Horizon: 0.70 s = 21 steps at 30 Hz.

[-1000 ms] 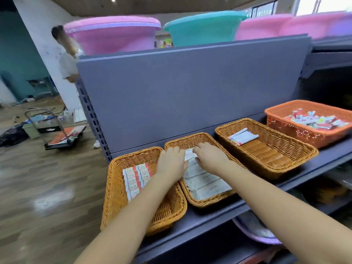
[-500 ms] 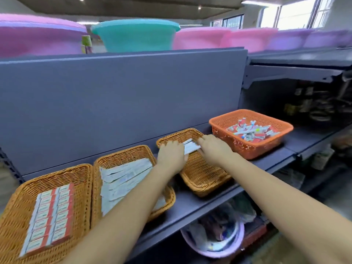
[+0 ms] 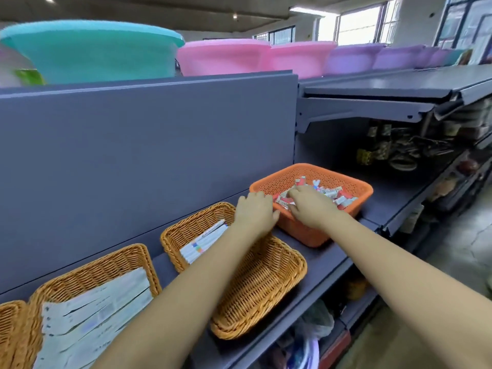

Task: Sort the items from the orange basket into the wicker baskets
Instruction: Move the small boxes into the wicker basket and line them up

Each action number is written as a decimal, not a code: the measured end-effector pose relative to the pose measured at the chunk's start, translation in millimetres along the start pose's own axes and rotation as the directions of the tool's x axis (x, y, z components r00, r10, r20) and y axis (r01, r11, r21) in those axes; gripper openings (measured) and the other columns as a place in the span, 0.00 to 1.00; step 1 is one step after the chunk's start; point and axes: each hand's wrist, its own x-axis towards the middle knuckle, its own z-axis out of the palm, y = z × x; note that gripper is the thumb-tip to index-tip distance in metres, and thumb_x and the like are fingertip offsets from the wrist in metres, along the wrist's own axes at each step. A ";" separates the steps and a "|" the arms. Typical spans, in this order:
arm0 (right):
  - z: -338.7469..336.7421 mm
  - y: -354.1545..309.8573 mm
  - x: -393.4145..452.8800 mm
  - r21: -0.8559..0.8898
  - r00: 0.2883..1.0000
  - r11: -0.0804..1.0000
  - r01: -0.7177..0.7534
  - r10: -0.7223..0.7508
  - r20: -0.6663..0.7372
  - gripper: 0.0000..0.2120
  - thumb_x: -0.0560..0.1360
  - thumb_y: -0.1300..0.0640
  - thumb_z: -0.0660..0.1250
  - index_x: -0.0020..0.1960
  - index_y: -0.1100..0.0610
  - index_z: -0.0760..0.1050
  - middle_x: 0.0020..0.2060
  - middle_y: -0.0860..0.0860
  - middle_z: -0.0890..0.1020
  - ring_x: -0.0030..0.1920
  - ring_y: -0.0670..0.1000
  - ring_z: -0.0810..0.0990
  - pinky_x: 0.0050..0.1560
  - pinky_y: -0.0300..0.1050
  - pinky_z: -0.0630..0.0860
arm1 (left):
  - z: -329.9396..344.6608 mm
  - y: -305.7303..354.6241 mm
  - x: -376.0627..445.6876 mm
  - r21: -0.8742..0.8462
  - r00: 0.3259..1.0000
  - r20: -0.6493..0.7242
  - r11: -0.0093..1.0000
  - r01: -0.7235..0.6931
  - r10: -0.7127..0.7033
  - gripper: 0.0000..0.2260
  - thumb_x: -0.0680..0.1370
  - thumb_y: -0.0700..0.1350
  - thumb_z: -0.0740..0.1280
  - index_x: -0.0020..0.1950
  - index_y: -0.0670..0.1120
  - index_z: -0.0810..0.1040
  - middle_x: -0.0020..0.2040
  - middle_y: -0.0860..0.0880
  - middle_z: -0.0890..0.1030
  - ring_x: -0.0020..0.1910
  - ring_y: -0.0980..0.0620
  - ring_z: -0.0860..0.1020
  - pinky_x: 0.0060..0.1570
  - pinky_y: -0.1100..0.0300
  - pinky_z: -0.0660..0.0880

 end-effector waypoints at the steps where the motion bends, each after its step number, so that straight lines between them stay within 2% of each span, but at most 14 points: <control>1: 0.6 7.7 4.1 -0.008 1.000 1.000 -0.017 0.018 0.009 0.16 0.80 0.55 0.56 0.64 0.61 0.70 0.62 0.57 0.73 0.63 0.58 0.70 0.60 0.52 0.70 | 2.5 2.9 8.8 -0.013 1.000 -0.001 1.000 -0.014 0.014 0.18 0.81 0.53 0.55 0.64 0.44 0.72 0.63 0.44 0.74 0.63 0.44 0.70 0.59 0.50 0.67; 9: 11.2 61.5 43.2 -0.033 0.998 0.999 -0.039 0.041 0.056 0.18 0.80 0.56 0.57 0.68 0.60 0.68 0.65 0.57 0.71 0.65 0.58 0.68 0.62 0.50 0.68 | 21.4 19.1 71.9 -0.028 0.999 0.037 1.000 -0.015 0.016 0.17 0.80 0.52 0.57 0.62 0.43 0.74 0.62 0.43 0.75 0.62 0.43 0.71 0.58 0.51 0.67; 14: 19.7 94.7 84.0 -0.053 0.998 0.998 0.036 -0.033 0.058 0.15 0.80 0.56 0.56 0.64 0.60 0.70 0.61 0.57 0.73 0.62 0.57 0.71 0.59 0.50 0.69 | 35.4 27.5 107.7 -0.017 0.991 0.121 0.998 0.063 -0.061 0.17 0.79 0.52 0.59 0.63 0.43 0.73 0.62 0.43 0.74 0.62 0.43 0.72 0.58 0.50 0.69; 17: 27.3 112.8 109.2 -0.072 0.990 0.990 0.118 -0.112 0.090 0.17 0.79 0.57 0.56 0.67 0.59 0.69 0.64 0.56 0.73 0.64 0.57 0.71 0.63 0.51 0.69 | 45.7 31.5 126.4 -0.026 0.977 0.187 0.994 0.111 -0.104 0.16 0.78 0.49 0.61 0.63 0.45 0.73 0.62 0.44 0.74 0.61 0.43 0.72 0.54 0.51 0.70; 21: 36.7 132.9 140.8 -0.120 0.961 0.957 0.263 -0.249 0.117 0.15 0.77 0.60 0.59 0.63 0.57 0.71 0.62 0.55 0.74 0.64 0.55 0.71 0.62 0.47 0.68 | 57.3 34.5 142.0 -0.008 0.953 0.278 0.992 0.123 -0.116 0.16 0.77 0.45 0.63 0.64 0.45 0.74 0.61 0.43 0.75 0.60 0.43 0.74 0.53 0.51 0.72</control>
